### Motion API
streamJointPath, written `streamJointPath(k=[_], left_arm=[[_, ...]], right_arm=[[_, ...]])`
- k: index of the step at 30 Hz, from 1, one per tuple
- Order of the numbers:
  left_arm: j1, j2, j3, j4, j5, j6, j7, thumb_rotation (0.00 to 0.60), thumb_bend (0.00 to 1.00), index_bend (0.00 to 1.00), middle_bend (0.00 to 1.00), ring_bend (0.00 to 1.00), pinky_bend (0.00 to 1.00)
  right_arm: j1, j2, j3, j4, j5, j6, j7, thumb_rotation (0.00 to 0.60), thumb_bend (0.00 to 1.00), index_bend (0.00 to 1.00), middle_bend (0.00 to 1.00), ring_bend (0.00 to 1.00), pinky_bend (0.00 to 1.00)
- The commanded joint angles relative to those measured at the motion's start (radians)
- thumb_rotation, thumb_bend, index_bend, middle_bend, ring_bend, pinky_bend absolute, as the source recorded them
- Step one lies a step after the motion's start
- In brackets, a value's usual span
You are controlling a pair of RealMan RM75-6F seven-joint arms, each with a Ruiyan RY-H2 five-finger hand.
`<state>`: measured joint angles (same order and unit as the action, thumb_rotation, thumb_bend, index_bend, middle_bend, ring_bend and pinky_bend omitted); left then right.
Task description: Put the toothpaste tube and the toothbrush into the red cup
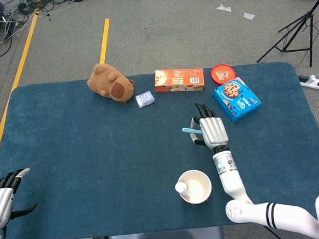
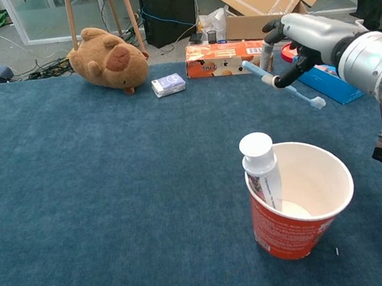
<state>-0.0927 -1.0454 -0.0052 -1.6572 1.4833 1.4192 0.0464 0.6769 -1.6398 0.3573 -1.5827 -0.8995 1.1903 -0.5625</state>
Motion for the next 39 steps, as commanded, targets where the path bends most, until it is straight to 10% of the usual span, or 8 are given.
streamJointPath(k=[1,24,39], left_arm=[[0.000,-0.002,0.001,0.000,0.000,-0.001,0.003,0.600,0.00,0.15,0.19,0.17,0.23],[-0.007,-0.020,0.009,0.007,0.000,-0.018,0.031,0.600,0.00,0.15,0.19,0.17,0.23],[-0.006,-0.023,0.010,0.005,0.002,-0.014,0.037,0.600,0.00,0.15,0.19,0.17,0.23]], right_arm=[[-0.019,0.056,0.008,-0.096,-0.015,0.033,0.012,0.600,0.29,0.56,0.09,0.00,0.19],[-0.113,0.416,-0.005,-0.650,0.033,0.021,0.128,0.600,0.29,0.56,0.10,0.00,0.19],[-0.207,0.576,-0.111,-0.773,-0.128,-0.089,0.390,0.600,0.29,0.56,0.10,0.00,0.19]])
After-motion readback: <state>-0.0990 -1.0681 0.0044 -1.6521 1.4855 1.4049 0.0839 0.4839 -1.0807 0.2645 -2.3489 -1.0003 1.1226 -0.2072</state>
